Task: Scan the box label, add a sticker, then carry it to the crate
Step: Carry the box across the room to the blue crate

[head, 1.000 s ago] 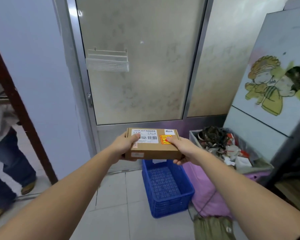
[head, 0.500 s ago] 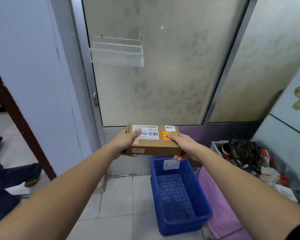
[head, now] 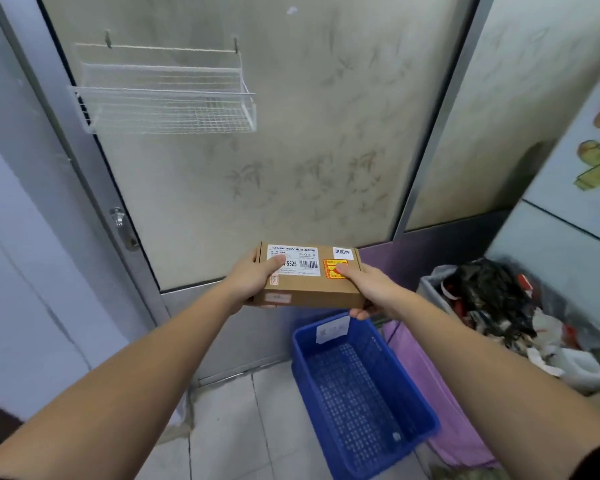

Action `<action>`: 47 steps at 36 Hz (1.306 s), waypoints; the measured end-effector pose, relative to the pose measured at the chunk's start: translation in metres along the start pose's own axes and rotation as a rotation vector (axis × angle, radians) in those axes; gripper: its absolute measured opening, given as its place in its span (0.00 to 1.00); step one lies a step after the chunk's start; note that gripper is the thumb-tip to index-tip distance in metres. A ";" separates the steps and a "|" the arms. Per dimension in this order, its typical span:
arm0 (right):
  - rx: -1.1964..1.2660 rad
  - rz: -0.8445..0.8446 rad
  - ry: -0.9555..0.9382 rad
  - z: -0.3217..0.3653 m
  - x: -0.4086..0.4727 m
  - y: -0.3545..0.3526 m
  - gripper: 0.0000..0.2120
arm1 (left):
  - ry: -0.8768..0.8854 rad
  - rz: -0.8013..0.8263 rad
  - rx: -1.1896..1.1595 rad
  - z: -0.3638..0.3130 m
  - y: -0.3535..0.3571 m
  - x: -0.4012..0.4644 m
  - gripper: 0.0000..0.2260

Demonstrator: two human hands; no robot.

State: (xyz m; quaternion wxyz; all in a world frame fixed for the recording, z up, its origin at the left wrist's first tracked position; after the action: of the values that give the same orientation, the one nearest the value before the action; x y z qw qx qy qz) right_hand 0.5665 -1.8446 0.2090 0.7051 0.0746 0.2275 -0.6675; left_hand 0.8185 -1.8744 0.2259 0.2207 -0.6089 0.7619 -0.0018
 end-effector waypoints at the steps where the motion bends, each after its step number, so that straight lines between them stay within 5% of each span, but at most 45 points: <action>1: 0.008 -0.011 0.004 0.000 0.006 -0.004 0.25 | -0.002 0.016 0.004 -0.002 0.002 0.012 0.12; 20: 0.142 -0.348 0.052 -0.023 0.136 -0.143 0.23 | 0.030 0.318 0.146 -0.061 0.122 0.242 0.13; 26: 0.231 -0.474 0.119 -0.048 0.154 -0.187 0.31 | -0.014 0.362 0.226 -0.073 0.177 0.303 0.26; 35: 0.306 -0.682 0.202 -0.096 0.184 -0.230 0.32 | 0.060 0.507 0.298 -0.072 0.252 0.383 0.25; 47: 0.547 -0.911 0.365 -0.226 0.281 -0.183 0.27 | 0.064 0.709 0.450 0.048 0.321 0.507 0.12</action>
State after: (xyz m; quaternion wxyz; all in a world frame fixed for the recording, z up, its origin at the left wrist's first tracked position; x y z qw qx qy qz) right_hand 0.3399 -2.0255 -0.0728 0.2499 0.2631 0.1737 -0.9155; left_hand 0.4558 -2.2499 -0.0742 0.3116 -0.2452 0.9113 -0.1110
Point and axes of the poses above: each hand's wrist, its own x-axis towards the middle knuckle, its own y-axis out of the palm, z = x × y, the point moved 6 cm from there along x, towards the middle knuckle, and after that the axes turned 9 degrees about x, right-handed, at the moved point
